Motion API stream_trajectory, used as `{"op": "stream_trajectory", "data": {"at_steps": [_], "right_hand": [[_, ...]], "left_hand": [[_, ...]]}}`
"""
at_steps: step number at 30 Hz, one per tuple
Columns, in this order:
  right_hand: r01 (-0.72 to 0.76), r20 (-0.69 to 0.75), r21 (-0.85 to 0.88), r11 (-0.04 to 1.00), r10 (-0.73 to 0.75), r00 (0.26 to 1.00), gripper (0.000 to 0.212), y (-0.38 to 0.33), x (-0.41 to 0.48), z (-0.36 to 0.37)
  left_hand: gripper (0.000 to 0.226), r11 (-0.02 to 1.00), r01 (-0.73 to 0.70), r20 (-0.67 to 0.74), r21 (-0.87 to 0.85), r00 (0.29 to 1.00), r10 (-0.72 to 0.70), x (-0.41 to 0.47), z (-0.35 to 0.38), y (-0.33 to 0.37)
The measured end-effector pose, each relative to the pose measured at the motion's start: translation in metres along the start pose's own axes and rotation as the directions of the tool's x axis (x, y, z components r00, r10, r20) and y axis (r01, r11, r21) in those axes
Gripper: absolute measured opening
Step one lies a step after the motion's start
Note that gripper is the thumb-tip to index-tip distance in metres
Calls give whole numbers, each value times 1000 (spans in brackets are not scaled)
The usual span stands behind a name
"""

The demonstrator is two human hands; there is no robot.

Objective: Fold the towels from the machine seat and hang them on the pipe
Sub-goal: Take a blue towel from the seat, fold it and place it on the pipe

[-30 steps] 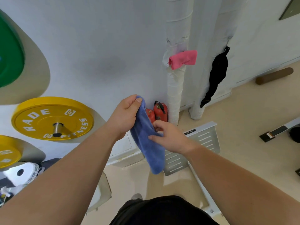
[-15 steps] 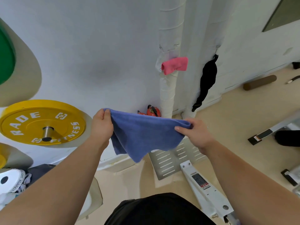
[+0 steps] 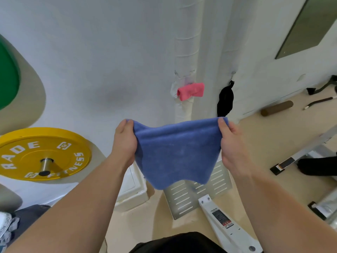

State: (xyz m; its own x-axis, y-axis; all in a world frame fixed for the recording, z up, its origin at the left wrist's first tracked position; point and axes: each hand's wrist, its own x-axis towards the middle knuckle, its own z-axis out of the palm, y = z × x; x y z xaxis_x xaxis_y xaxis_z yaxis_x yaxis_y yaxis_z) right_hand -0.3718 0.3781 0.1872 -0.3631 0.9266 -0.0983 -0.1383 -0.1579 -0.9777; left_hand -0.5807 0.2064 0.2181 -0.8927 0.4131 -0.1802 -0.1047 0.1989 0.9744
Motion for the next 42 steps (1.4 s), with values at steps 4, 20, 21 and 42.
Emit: {"op": "stream_trajectory", "data": {"at_steps": [4,20,21,42], "right_hand": [[47,-65,-69,997,-51,997,25,-4,5,-8],[-65,3,-225,972,67,998,11,-11,-5,-4],[-82,4,-220,972,85,996,14,-12,-8,0],[369,397,-430,824,-194,897,16,-24,-55,61]], "left_hand": [[31,991,-94,27,94,995,92,14,-13,-5],[26,993,-78,-29,92,996,81,9,-17,6],[26,992,-74,-11,105,997,76,7,-16,7],[29,974,-201,379,107,914,147,-67,22,15]]}}
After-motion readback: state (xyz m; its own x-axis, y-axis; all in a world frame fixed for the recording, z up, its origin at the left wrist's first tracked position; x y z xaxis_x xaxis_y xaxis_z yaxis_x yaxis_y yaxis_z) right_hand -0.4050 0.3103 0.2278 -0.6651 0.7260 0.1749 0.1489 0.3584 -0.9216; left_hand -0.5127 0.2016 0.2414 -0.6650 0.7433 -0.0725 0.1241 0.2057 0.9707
